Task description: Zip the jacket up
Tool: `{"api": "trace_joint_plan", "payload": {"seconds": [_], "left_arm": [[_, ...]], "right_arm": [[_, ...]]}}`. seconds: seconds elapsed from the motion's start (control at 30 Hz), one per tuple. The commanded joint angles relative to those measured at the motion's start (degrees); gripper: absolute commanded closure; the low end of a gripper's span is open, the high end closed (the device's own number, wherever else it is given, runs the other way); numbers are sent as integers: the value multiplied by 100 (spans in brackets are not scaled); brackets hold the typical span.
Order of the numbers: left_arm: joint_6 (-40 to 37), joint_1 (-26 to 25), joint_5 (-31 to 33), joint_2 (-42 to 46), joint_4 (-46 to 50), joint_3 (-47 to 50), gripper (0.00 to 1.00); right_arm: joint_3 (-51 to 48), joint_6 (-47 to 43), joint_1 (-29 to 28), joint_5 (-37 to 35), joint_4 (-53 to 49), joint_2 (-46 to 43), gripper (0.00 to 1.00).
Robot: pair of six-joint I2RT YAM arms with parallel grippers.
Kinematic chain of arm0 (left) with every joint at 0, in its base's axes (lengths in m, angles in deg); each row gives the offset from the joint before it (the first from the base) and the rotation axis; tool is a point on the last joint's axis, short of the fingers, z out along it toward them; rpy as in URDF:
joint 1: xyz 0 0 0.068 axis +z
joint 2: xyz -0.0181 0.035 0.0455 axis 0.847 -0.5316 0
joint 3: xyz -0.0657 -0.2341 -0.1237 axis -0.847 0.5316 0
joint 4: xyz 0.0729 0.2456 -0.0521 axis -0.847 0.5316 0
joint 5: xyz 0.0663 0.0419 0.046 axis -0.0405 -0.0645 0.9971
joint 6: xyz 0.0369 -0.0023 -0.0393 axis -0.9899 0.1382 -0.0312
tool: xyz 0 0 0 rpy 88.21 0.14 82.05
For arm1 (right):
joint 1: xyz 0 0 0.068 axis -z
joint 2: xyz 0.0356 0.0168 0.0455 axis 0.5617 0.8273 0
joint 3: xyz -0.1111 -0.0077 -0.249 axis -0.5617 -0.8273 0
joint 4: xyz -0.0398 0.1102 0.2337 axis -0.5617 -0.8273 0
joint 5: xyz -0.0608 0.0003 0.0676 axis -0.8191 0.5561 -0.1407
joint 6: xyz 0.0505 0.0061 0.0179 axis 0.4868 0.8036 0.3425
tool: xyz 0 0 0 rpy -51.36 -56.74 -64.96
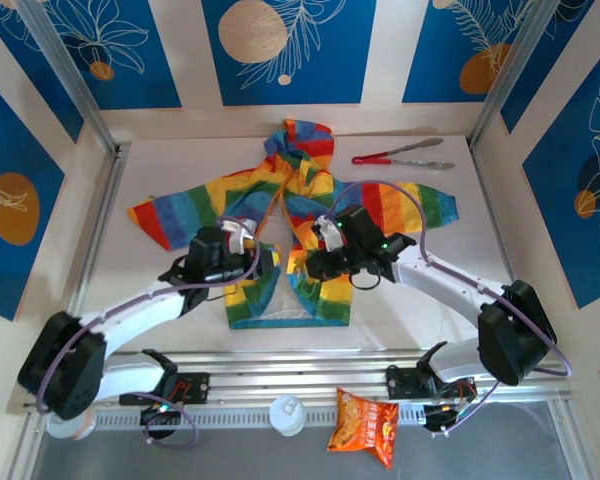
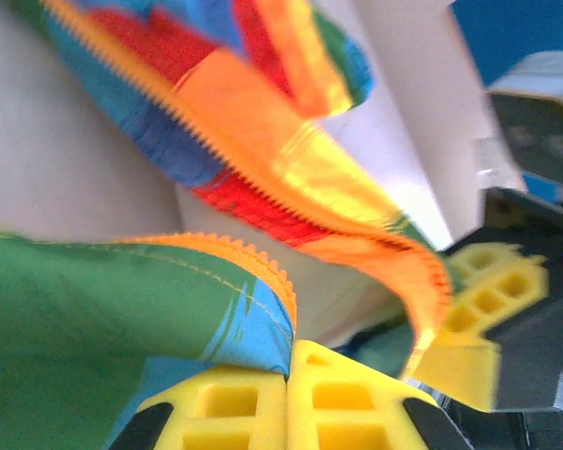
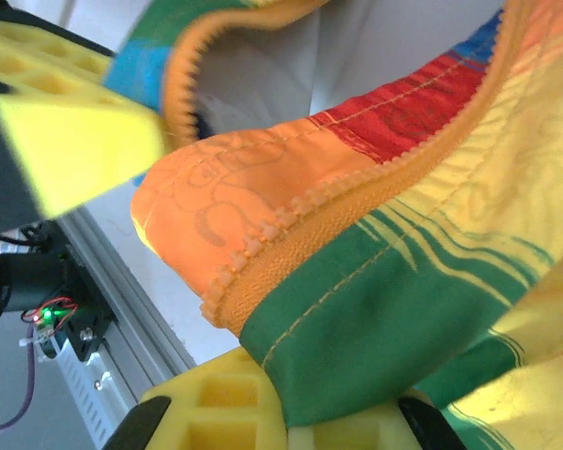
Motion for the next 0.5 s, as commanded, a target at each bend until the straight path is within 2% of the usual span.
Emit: {"api": "trace_joint_plan", "payload": {"seconds": [0.0, 0.13, 0.33, 0.47], "left_arm": [[-629, 24, -56, 461, -359, 208, 100], [-830, 26, -62, 686, -1235, 638, 100], [-1255, 29, -447, 620, -1685, 646, 100], [-1349, 27, -538, 605, -2017, 725, 100]], "right_arm": [[135, -657, 184, 572, -40, 62, 100], [303, -1030, 252, 735, -80, 189, 100], [364, -1525, 257, 1197, -52, 100, 100], [547, -1486, 427, 1350, -352, 170, 100]]}}
